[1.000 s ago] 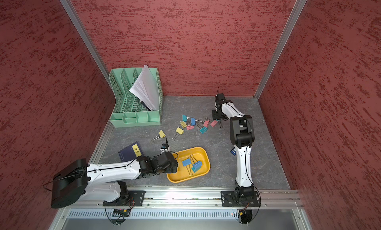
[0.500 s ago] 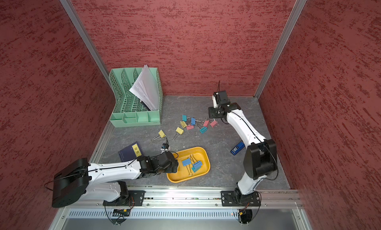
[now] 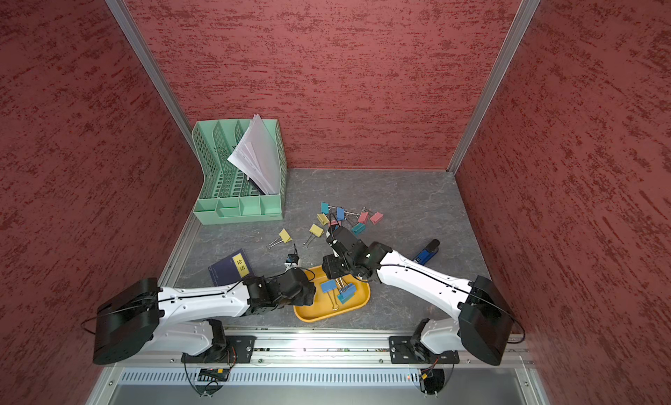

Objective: Put the binder clips in the storage box
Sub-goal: Place the binder clip in the storage box, then adjust the binder clip at the center of the board.

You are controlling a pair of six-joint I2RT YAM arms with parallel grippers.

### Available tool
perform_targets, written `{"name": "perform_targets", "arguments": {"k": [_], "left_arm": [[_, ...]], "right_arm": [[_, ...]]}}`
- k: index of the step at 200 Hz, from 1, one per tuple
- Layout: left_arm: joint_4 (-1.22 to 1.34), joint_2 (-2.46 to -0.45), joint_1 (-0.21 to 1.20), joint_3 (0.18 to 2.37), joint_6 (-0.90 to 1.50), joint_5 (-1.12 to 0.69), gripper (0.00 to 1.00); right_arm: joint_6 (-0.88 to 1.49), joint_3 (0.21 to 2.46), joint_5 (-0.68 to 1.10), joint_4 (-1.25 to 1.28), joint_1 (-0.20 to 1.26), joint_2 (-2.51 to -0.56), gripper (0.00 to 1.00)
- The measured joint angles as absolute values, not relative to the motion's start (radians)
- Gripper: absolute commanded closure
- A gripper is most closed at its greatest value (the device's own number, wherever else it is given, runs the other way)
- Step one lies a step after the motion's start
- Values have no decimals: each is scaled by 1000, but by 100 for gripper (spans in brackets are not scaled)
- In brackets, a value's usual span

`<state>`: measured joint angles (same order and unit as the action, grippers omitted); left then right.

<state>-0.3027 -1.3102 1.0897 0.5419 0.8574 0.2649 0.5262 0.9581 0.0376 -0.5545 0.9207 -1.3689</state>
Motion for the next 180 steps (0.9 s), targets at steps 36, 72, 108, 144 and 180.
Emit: {"name": "perform_targets", "arguments": {"k": [36,72,108,144,180], "left_arm": [[-310,-1290,1090,527,861,271,4],[-316,-1286,1090,526,861,272,4],[-316,-1286,1090,523,864,272,4],[-316,-1286,1090,522,864,273,4],[-317,-1286,1090,522,864,272,4]], "right_arm": [[622,942,3,-495,993,-1426,37],[662,922,-2,-481,1001,-1436,8],[578,931,-30,-542,939,-1382,2],[429,1037,6,-560,487,-1362,6],[261,1314,12,-557,229,-1658,2]]}}
